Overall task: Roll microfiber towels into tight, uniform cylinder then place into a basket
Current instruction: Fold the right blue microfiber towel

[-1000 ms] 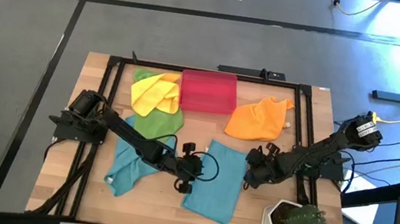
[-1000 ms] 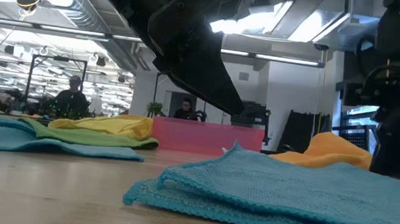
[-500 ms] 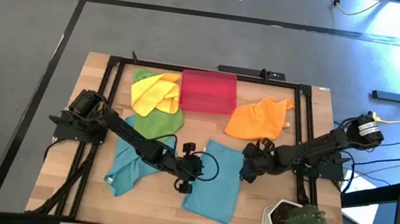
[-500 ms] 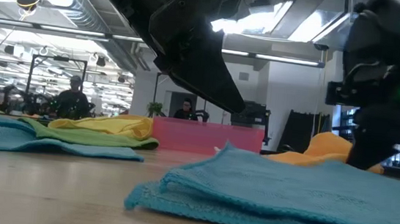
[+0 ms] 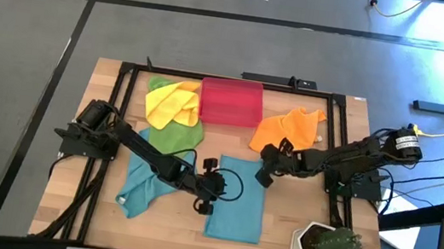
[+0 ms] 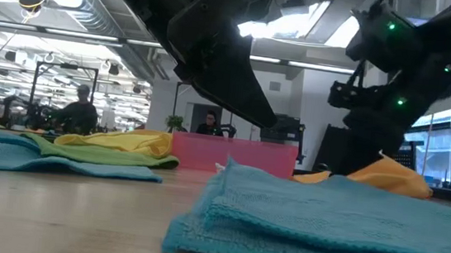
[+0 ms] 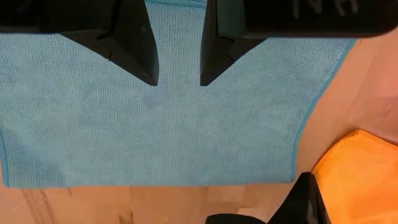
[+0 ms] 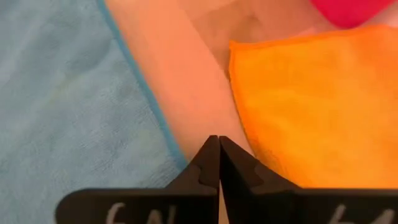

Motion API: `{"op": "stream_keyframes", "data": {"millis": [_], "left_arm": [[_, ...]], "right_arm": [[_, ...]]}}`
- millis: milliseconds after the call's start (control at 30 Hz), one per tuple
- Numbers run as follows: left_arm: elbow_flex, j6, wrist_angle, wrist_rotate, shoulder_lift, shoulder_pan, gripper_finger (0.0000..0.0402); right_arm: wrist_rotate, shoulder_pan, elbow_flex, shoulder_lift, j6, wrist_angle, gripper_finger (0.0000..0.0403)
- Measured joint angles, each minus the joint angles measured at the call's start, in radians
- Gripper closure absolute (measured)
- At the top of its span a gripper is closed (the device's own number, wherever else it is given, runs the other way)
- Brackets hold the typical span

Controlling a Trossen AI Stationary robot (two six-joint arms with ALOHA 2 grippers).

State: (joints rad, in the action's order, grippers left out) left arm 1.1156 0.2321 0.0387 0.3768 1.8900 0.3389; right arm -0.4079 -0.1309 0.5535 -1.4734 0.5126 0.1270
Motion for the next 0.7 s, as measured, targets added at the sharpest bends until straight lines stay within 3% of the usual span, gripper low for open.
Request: {"op": "stream_keyframes", "data": {"millis": [167,400,700], "left_arm": [[0.000,0.000,0.000,0.000,0.000,0.002,0.0295],[0.000,0.000,0.007,0.000,0.000,0.008,0.0295],[0.000,0.000,0.024,0.000,0.000,0.008,0.0295]], "right_arm": [[0.008,-0.015,0.036,0.019,0.007,0.152,0.0397],[-0.069,-0.066,0.073,0.144,0.138,0.487,0.0394],[-0.043,-0.268,0.074,0.260,0.152,0.454,0.0361]]}}
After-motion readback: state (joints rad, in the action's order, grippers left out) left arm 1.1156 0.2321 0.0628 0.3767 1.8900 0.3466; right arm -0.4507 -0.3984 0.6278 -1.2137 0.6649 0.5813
